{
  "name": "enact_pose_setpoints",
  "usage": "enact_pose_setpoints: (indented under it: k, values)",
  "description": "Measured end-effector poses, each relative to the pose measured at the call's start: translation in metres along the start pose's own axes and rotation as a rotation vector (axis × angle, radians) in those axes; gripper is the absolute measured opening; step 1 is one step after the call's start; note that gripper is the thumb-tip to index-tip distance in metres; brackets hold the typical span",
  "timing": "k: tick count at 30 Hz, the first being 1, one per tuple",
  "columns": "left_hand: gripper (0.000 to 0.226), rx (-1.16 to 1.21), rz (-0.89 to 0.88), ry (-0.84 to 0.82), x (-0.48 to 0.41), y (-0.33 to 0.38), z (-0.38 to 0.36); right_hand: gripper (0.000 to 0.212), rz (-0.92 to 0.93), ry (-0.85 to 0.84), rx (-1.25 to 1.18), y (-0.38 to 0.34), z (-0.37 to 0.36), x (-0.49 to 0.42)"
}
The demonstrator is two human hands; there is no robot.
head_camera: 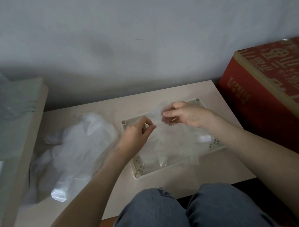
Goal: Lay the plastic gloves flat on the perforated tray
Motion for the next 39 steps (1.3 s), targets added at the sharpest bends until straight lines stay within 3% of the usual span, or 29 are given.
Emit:
enact_pose_setpoints:
  k: [5,9,12,15,19,22,25,30,33,39]
  values:
    - [0.025,-0.211,0.062,0.041,-0.005,-0.008,-0.002,0.008,0.051,0.200,0.336,-0.002,-0.010,-0.014]
    - [0.046,-0.384,-0.193,0.101,-0.003,-0.008,-0.014,0.010,0.055,0.290,0.451,0.003,-0.018,-0.023]
    - [0.062,-0.480,-0.282,-0.123,0.001,-0.004,-0.030,0.006,0.067,0.317,0.566,0.009,-0.020,-0.030]
    - [0.071,-0.627,-0.169,-0.337,0.002,-0.016,-0.041,0.022,0.025,0.383,0.674,0.013,-0.015,-0.024]
    - [0.073,-0.649,-0.072,-0.424,0.002,-0.027,-0.047,0.054,-0.044,0.323,0.937,0.017,-0.011,-0.009]
    - [0.072,-0.658,-0.075,-0.457,0.001,-0.028,-0.050,0.048,-0.017,0.303,1.148,0.024,-0.008,-0.003]
    - [0.073,-0.662,-0.073,-0.468,0.000,-0.027,-0.051,0.037,0.003,0.346,1.161,0.028,0.000,0.001]
    - [0.074,-0.693,-0.071,-0.459,-0.002,-0.028,-0.050,0.019,-0.001,0.612,1.025,0.031,0.023,0.002]
    - [0.074,-0.701,-0.076,-0.443,-0.003,-0.027,-0.049,0.027,0.017,0.704,0.933,0.031,0.035,0.005]
    - [0.078,-0.648,-0.072,-0.417,-0.001,-0.021,-0.054,0.044,0.137,0.721,0.700,0.025,0.027,0.017]
Point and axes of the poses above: each hand's wrist, its own x-axis away from the middle knuckle, its own z-axis out of the back of the hand, y = z × x, the point moved 2 cm from there along -x, towards the middle knuckle, and after that the axes turned 9 degrees about x, right-handed, at the moved point
